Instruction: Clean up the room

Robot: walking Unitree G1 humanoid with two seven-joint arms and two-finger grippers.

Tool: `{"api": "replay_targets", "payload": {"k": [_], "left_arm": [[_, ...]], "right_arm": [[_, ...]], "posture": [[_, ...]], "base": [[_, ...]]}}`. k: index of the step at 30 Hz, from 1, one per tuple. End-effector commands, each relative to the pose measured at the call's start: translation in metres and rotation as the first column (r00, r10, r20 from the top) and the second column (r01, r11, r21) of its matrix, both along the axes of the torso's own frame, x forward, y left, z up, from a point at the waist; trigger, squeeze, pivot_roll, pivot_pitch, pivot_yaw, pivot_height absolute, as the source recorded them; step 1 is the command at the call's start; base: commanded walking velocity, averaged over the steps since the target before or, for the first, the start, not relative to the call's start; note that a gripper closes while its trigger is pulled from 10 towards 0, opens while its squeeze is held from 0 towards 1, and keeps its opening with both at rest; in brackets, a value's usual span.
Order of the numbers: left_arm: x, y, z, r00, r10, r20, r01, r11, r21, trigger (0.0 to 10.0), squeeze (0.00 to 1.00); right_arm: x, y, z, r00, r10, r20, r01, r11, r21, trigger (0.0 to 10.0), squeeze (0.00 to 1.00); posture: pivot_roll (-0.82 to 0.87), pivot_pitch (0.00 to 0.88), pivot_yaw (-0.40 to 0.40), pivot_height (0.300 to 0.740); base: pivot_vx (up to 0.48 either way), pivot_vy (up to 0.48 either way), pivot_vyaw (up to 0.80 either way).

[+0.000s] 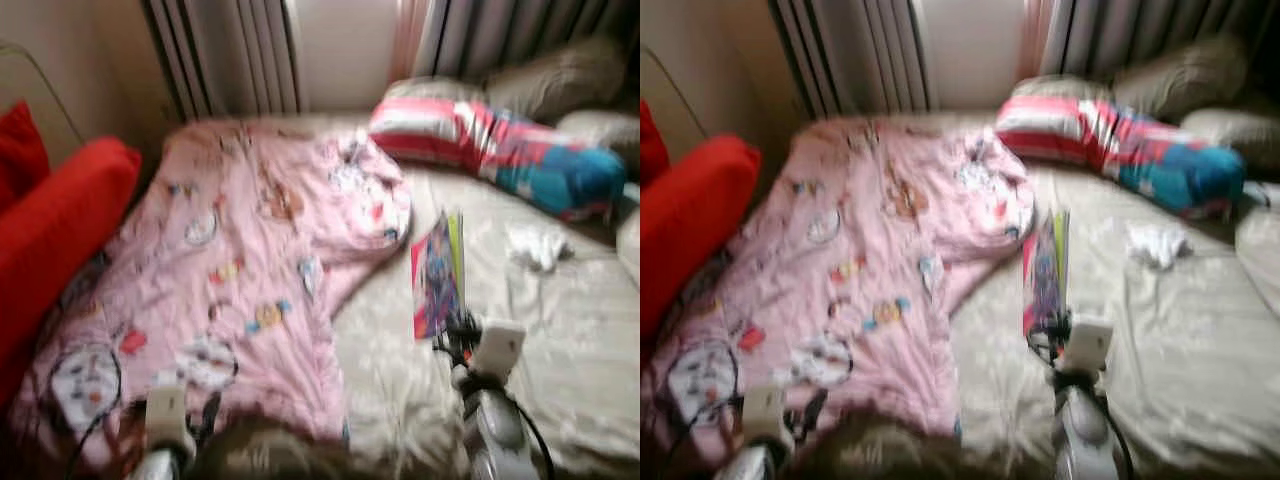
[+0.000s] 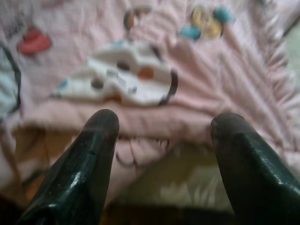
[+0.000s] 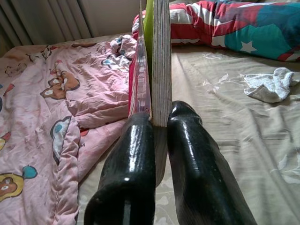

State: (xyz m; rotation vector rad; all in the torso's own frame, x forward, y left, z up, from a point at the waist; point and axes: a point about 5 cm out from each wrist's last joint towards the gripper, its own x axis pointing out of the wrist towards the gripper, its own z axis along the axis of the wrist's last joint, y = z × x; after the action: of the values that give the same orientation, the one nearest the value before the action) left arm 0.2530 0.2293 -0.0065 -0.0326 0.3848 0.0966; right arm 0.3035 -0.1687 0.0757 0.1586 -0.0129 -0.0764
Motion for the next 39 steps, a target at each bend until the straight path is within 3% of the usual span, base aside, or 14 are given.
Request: {"api": "replay_targets", "payload": {"k": [1,4,7,12,19,39], "left_arm": [[-0.013,0.008,-0.013,0.996,0.032,-0.082,-0.032,0.999,0.000,10.0,0.00],[-0.018,0.008,-0.021,0.991,0.026,-0.128,-0.025,1.000,0.012,10.0,0.00],[-0.031,0.009,-0.035,0.974,0.027,-0.226,-0.023,0.999,0.023,10.0,0.00],[-0.051,0.011,-0.051,0.940,0.049,-0.338,-0.037,0.998,0.042,10.0,0.00],[-0.068,0.009,-0.062,0.915,0.047,-0.400,-0.039,0.999,0.029,10.0,0.00],[-0.087,0.010,-0.071,0.891,0.058,-0.450,-0.060,0.998,0.011,10.0,0.00]], "right_arm": [[0.000,0.003,0.001,1.000,0.005,0.016,-0.005,1.000,-0.002,10.0,0.00],[-0.001,0.005,-0.003,1.000,0.011,-0.003,-0.011,1.000,-0.007,10.0,0.00],[-0.003,0.004,-0.021,0.996,0.007,-0.091,-0.010,0.999,-0.030,10.0,0.00],[-0.006,-0.003,-0.024,0.995,-0.016,-0.098,0.015,1.000,-0.011,10.0,0.00],[-0.007,-0.002,-0.025,0.996,-0.026,-0.090,0.025,1.000,-0.014,10.0,0.00],[-0.010,0.001,-0.030,0.994,-0.021,-0.110,0.020,1.000,-0.011,10.0,0.00]], "posture": [[0.01,0.118,0.040,0.740],[0.01,0.117,0.041,0.740],[0.02,0.118,0.044,0.740],[0.02,0.135,0.049,0.740],[0.00,0.154,0.064,0.740],[0.01,0.172,0.061,0.740]], "base": [[0.000,0.000,0.00],[0.000,0.000,0.00],[0.000,0.000,0.00],[0.000,0.000,0.00],[0.000,0.000,0.00],[0.000,0.000,0.00]]}}
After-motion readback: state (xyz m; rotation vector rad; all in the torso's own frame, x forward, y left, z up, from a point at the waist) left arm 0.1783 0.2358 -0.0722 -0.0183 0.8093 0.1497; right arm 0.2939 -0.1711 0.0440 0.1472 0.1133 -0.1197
